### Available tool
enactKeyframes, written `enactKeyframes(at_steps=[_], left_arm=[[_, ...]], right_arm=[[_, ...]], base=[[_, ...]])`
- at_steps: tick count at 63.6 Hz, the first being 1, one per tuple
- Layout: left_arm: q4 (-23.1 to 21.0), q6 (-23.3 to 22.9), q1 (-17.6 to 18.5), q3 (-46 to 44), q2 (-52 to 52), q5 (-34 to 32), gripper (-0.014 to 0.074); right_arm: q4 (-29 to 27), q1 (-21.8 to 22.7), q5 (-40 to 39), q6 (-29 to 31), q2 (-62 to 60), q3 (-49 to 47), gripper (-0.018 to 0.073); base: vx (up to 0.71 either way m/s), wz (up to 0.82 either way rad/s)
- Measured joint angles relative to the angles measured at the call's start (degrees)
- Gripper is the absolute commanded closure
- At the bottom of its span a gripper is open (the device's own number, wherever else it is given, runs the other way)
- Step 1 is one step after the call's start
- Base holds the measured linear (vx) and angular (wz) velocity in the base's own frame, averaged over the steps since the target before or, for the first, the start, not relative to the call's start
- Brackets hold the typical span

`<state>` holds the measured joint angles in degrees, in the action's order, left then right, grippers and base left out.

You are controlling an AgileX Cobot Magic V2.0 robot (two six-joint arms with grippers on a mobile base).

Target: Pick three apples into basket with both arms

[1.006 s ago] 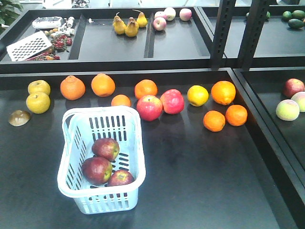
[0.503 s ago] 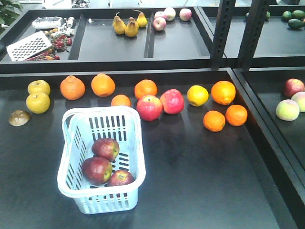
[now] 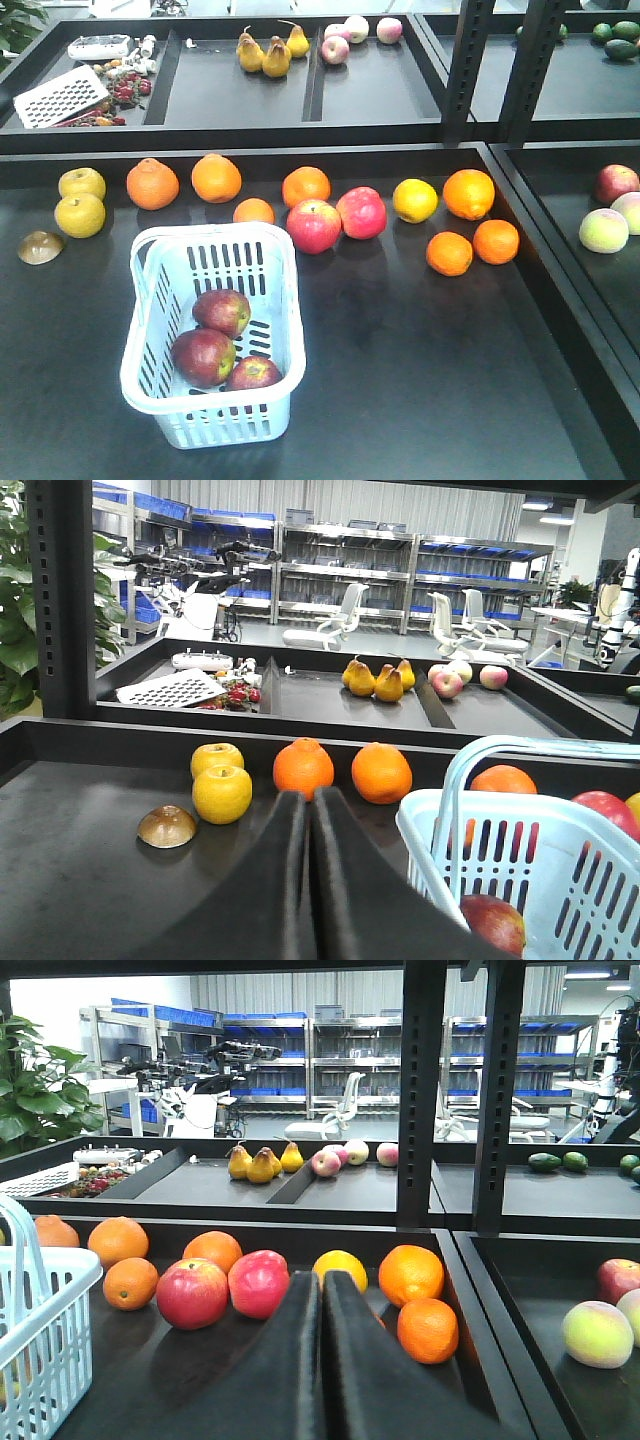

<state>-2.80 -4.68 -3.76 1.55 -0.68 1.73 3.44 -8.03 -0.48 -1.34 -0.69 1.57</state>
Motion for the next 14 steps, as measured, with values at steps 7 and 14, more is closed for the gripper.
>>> enactKeyframes(at_steps=[7, 14], left_arm=[[0.0, 0.0, 0.0, 0.0, 0.0, 0.0, 0.0603], [0.0, 0.0, 0.0, 0.0, 0.0, 0.0, 0.0603]], right_arm=[[0.0, 0.0, 0.0, 0.0, 0.0, 0.0, 0.0568], [0.0, 0.0, 0.0, 0.0, 0.0, 0.0, 0.0568]], base=[[0.00, 0.00], [0.00, 0.00]])
